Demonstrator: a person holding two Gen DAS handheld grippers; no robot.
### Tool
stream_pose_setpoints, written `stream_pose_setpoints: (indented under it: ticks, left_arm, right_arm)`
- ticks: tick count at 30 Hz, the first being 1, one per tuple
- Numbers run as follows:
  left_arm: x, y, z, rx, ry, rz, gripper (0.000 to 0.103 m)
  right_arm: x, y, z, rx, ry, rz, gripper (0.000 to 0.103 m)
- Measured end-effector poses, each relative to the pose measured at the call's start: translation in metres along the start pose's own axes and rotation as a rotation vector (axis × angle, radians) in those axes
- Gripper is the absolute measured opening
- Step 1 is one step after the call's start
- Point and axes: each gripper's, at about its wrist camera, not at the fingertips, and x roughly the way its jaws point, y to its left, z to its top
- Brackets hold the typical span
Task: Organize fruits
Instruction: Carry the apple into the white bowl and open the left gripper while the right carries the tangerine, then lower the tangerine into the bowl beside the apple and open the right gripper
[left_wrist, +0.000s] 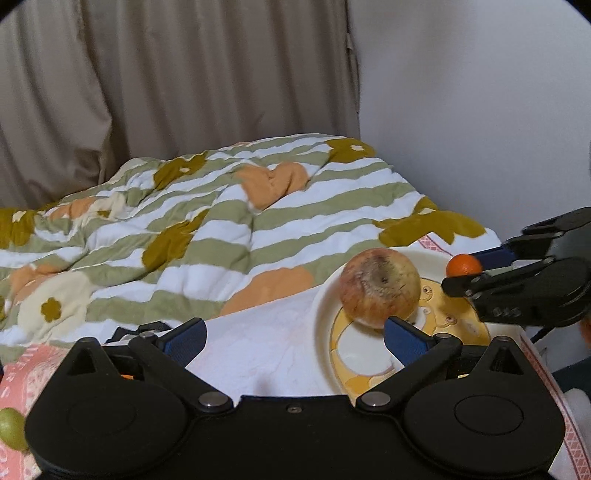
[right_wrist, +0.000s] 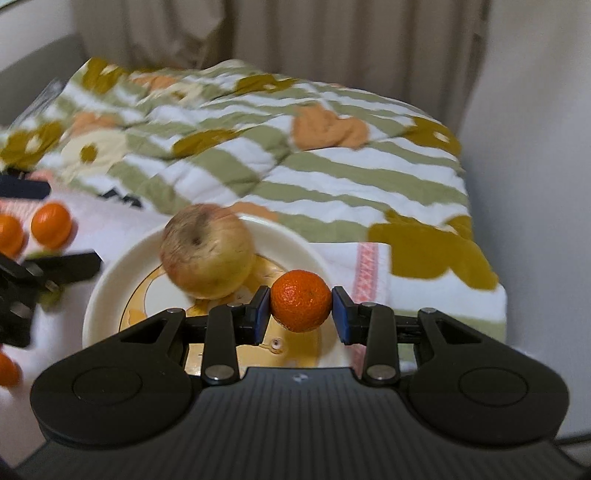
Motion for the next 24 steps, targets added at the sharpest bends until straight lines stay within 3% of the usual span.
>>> stream_pose_setpoints:
  ticks: [9,11,13,15,24]
  left_arm:
    - [-0.009,0.005,-0.012,-0.017,0.005,0.009,0.103]
    - [-0.012,0.005,-0.014,-0.02,0.003,0.013,0.103]
    - [-0.017,0.005,-0.015,-0.026,-0.001,0.016,0.103]
    - [-0.022,0.005,-0.016,-0.031,-0.007,0.02,0.103]
    - [-0.054,0.004,-0.016,-0.073,-0.05,0.045,0.103]
  right_arm:
    - [0.023,0.017,-0.01,-0.151,-0.01,0.003,0.055]
    - [0.021,0.021,-0.012,-0.173,-0.021,0.004,0.067]
    - [0.015,0.024,-0.013,-0.194,-0.046,-0.018,0.103]
    - [0.006,0.025,-0.015,-0.196,-0.082,-0.016,0.103]
    - [-0.028,0.012,-0.013,-0.09,-0.079,0.023,0.103]
